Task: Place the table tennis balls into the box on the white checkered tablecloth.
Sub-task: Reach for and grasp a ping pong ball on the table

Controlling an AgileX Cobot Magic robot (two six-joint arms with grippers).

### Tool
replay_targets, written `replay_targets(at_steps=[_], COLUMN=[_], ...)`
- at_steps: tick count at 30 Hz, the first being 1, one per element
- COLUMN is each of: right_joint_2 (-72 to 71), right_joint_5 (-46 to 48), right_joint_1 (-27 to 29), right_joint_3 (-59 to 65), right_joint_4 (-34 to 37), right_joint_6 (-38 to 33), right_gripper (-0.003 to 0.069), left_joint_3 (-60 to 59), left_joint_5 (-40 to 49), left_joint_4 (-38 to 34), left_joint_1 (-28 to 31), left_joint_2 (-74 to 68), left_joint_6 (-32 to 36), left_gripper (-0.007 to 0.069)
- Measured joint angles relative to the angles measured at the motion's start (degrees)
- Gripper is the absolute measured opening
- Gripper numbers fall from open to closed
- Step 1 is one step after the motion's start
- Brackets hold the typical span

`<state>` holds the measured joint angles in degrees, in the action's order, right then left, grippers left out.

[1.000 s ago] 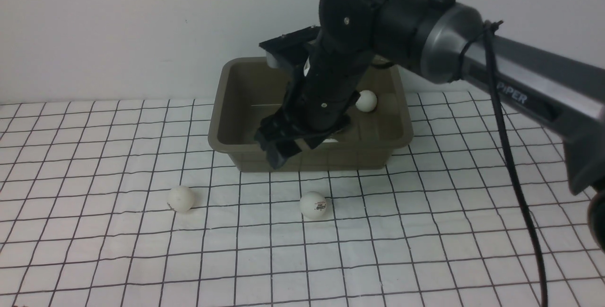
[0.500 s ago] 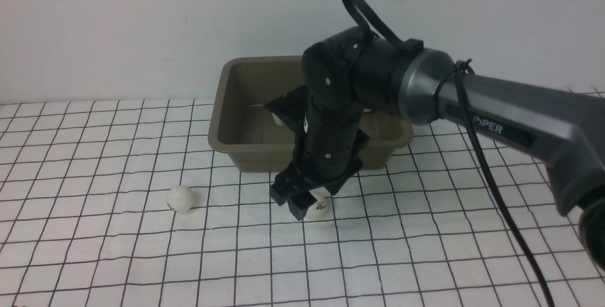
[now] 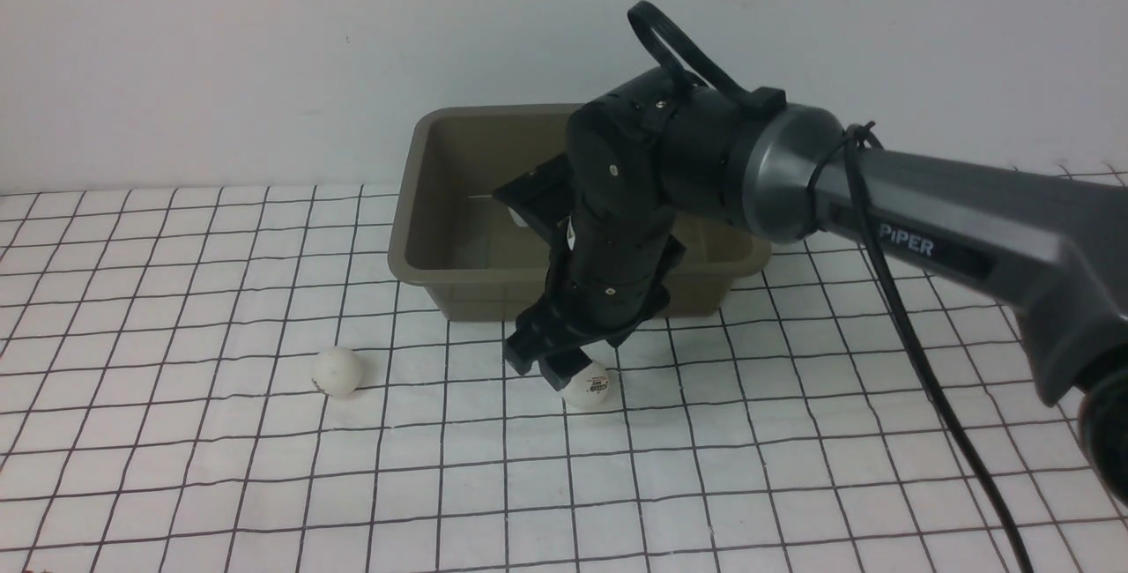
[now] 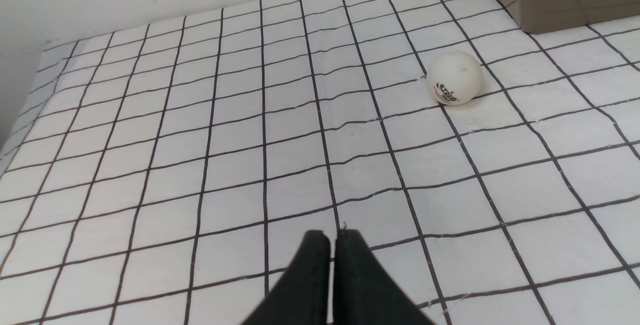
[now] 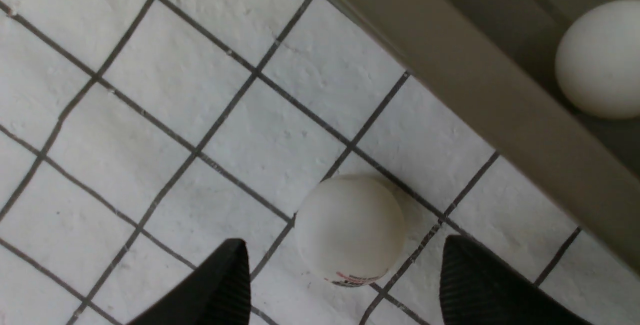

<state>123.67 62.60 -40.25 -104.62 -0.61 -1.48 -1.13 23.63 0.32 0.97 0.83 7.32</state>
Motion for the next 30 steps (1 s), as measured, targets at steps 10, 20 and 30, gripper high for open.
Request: replay_targets(at_steps=[10,20,30], right_joint_2=[0.0,1.8,2.8], right_joint_5=[-1.1,-1.1,-1.2], right_joint_1=[0.0,0.0,0.0], right_joint_3=[0.1,0.1,0.1], right_joint_4=[-0.5,-0.6,-0.7], right_joint_6=[0.0,0.0,0.0], right_gripper=[0.0461,0.0461,0.0461], left_joint_3=[0.0,0.0,0.0], left_joint_5=[0.0,0.0,0.0], left_joint_4=[0.0,0.0,0.0], left_joint_1=[0.0,0.0,0.0], left_joint_2=[0.0,0.0,0.0], left_joint_6=[0.0,0.0,0.0], left_gripper=[-0.0004,-0.0004,-0.0004])
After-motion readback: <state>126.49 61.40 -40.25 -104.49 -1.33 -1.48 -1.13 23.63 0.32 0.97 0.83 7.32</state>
